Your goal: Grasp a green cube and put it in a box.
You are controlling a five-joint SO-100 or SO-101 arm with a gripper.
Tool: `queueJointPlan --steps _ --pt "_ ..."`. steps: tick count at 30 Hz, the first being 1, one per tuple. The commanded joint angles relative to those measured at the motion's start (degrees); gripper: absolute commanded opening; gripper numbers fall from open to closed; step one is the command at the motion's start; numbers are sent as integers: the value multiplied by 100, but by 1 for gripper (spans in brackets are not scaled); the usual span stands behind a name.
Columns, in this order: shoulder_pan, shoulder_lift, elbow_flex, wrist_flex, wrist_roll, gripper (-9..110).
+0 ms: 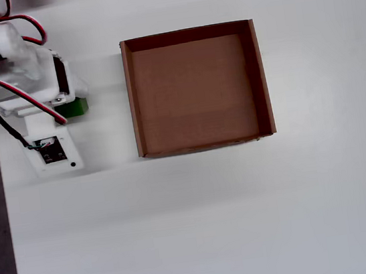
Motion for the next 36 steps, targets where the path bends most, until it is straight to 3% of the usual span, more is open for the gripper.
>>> queueJointPlan --steps 1,13,36 --pt "-105 141 -510 193 35 14" --pt "-422 9 -1415 580 237 14" --pt "-1854 -940 -3480 712 1679 15"
